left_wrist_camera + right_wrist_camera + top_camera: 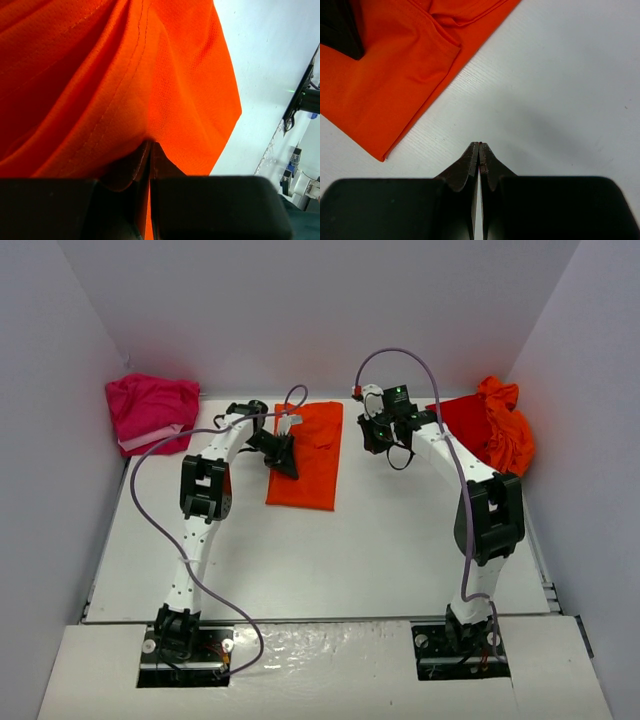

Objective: Fold and stack the t-shirts
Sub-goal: Fold the folded rectangular tshirt in 1/3 of the way, then grab one side of the 2/3 rectangular tshirt with left arm

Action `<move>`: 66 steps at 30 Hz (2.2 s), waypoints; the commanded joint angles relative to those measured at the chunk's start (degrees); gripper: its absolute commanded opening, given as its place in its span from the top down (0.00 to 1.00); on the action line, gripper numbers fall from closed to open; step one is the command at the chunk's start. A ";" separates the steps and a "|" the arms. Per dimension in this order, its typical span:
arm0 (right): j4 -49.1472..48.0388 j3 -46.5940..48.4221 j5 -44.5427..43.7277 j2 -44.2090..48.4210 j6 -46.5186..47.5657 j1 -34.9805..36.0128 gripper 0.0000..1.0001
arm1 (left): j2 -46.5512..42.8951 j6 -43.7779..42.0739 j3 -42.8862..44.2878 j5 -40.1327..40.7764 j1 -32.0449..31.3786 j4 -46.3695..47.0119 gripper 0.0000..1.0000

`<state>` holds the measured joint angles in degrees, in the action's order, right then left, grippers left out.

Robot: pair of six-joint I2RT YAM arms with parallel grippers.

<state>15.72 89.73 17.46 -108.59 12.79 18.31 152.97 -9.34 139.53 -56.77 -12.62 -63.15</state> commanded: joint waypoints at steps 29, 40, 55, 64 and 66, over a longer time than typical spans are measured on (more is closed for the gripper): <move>3.10 -3.35 5.66 16.13 5.50 -0.55 0.46 | -37.75 -10.90 -28.62 5.70 -5.66 -5.06 0.41; 12.27 -12.63 13.46 21.66 8.10 -1.57 0.42 | -45.82 -22.35 -51.75 3.88 -4.35 -14.48 0.41; 11.43 -19.20 8.96 23.84 9.44 -4.99 0.42 | -68.66 -12.82 -71.35 49.10 -30.67 14.14 0.40; 12.06 -14.26 22.45 15.28 6.16 -12.62 0.41 | -60.57 -14.28 -72.25 66.24 -38.81 27.18 0.40; 15.99 -7.35 26.80 9.50 6.17 -12.76 0.41 | -58.68 -15.00 -72.47 68.50 -40.61 29.94 0.40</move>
<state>28.42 71.43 31.81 -90.83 20.37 7.64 92.19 -23.29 67.04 1.09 -49.74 -42.18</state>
